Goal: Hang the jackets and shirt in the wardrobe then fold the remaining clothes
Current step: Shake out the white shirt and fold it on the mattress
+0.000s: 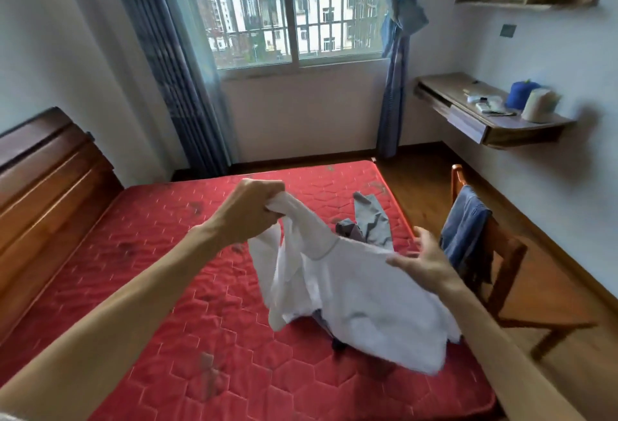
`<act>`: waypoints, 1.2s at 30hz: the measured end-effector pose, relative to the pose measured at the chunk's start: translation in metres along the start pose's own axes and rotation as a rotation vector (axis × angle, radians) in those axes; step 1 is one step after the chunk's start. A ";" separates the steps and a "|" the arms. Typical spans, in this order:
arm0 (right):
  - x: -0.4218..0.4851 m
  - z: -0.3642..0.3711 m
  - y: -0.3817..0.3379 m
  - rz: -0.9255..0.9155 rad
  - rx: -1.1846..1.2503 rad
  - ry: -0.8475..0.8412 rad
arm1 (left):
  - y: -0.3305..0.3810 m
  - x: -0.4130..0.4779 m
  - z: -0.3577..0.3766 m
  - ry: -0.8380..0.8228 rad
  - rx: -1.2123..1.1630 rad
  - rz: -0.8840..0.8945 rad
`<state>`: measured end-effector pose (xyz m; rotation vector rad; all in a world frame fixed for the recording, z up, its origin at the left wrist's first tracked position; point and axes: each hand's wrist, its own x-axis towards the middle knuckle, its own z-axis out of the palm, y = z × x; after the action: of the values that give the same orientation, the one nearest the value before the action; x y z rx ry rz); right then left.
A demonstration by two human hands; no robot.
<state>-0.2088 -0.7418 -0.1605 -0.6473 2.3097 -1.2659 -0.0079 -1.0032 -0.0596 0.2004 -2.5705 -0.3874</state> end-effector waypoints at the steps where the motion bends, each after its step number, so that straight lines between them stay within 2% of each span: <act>1: -0.009 0.016 -0.012 -0.126 -0.078 -0.081 | 0.003 -0.002 -0.005 0.006 -0.007 0.009; 4: -0.029 0.078 -0.046 -0.408 -0.267 -0.213 | 0.007 -0.012 -0.022 -0.014 -0.046 0.050; 6: -0.031 0.116 -0.062 -0.461 -0.336 -0.201 | 0.003 -0.025 -0.039 -0.031 -0.090 0.071; 9: -0.033 0.164 -0.081 -0.434 -0.309 -0.221 | -0.022 -0.054 -0.077 0.028 -0.115 0.029; 12: -0.037 0.213 -0.084 -0.421 -0.435 -0.167 | -0.078 -0.090 -0.124 0.120 -0.074 -0.113; 15: -0.040 0.250 -0.083 -0.291 -0.472 -0.108 | -0.131 -0.122 -0.166 0.208 -0.008 -0.254; 18: -0.046 0.288 -0.083 -0.237 -0.488 -0.244 | -0.158 -0.143 -0.185 0.277 -0.030 -0.336; 21: -0.054 0.325 -0.089 -0.244 -0.438 -0.387 | -0.171 -0.158 -0.186 0.277 -0.114 -0.355; 25: -0.084 0.380 -0.109 -0.176 -0.436 -0.824 | -0.165 -0.159 -0.190 0.291 -0.163 -0.301; 27: -0.110 0.409 -0.126 -0.146 -0.450 -0.904 | -0.156 -0.154 -0.196 0.316 -0.187 -0.264; 30: -0.136 0.451 -0.153 -0.053 -0.444 -0.757 | -0.149 -0.145 -0.203 0.362 -0.188 -0.262; 34: -0.134 0.474 -0.183 -0.059 -0.304 -0.301 | -0.139 -0.139 -0.212 0.397 -0.208 -0.276; 36: -0.121 0.467 -0.183 -0.107 -0.315 -0.257 | -0.143 -0.139 -0.216 0.398 -0.150 -0.295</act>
<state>0.1885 -1.0660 -0.2164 -0.9881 2.2975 -0.8087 0.2326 -1.1593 0.0055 0.5470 -2.1134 -0.5821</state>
